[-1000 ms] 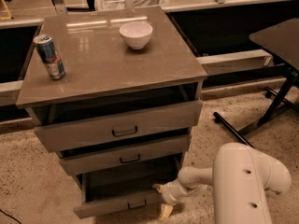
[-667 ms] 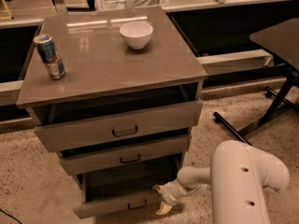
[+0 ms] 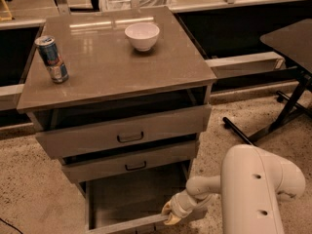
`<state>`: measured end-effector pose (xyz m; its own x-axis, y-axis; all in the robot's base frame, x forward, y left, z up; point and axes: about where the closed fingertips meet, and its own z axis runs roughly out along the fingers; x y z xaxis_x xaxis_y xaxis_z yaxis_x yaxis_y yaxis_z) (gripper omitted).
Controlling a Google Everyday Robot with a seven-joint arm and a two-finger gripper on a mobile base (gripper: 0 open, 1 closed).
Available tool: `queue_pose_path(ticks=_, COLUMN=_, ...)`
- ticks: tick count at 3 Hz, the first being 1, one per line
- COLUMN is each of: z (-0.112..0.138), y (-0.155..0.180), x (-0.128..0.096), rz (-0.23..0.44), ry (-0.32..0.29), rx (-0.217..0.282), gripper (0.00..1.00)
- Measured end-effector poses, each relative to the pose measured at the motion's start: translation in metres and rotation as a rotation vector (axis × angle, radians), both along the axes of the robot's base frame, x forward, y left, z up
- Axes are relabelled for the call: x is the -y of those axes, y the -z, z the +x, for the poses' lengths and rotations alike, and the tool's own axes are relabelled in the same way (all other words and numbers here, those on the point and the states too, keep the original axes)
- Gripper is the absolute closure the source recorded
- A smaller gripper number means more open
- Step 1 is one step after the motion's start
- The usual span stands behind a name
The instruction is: Open bottom drawer
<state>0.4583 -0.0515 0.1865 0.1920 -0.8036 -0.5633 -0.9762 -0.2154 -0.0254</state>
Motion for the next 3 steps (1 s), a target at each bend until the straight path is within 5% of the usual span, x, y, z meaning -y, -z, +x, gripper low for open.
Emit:
queue_pose_path(ticks=1, z=0.000, y=-0.001, x=0.000, rz=0.000, ry=0.000, rx=0.000, gripper=0.89)
queue_pose_path(ticks=3, z=-0.016, y=-0.018, x=0.000, rz=0.031, ry=-0.018, rx=0.030, gripper=0.60)
